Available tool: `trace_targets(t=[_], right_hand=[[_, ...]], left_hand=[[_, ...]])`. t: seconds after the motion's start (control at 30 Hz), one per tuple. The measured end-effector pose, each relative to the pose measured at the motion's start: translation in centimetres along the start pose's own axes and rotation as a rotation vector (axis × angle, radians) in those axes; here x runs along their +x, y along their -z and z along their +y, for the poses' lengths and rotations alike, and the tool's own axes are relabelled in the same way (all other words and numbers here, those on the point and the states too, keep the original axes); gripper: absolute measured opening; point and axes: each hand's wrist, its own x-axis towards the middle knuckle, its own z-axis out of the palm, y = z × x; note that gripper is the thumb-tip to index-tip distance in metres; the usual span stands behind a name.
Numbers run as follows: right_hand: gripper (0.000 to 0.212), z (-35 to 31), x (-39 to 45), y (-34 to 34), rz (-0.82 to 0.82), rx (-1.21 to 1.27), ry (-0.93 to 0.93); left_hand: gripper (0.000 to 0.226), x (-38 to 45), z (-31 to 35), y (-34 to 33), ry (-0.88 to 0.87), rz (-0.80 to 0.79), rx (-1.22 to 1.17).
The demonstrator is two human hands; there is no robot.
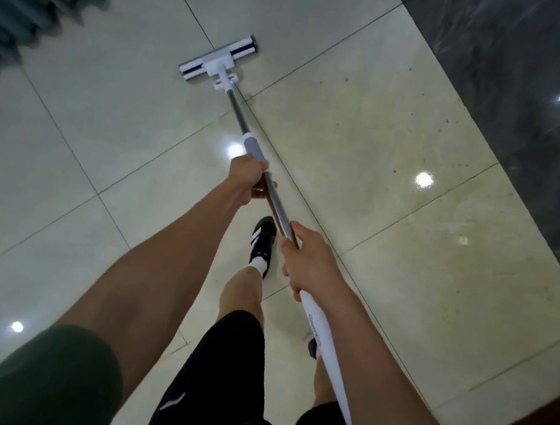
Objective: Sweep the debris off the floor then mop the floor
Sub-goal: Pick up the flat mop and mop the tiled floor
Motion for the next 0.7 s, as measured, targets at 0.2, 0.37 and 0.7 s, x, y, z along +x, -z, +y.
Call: trace_targets(t=[0.2,0.37,0.7], right_hand=[[0.045,-8.6,5.7,-3.5,-0.042,0.445,-0.151],[0.044,-9.5,6.1,-5.2,-0.016,0.539,-0.158],[0.043,-3.1,0.4,-11.0,0.107,0.479,-0.127]], left_hand=[[0.025,5.2,9.6,4.3,-0.022,0.017,0.098],[0.019,5.7,11.3,5.1,-0.023,-0.027,0.202],[0.015,2.7,4.1,6.8,-0.016,-0.139,0.414]])
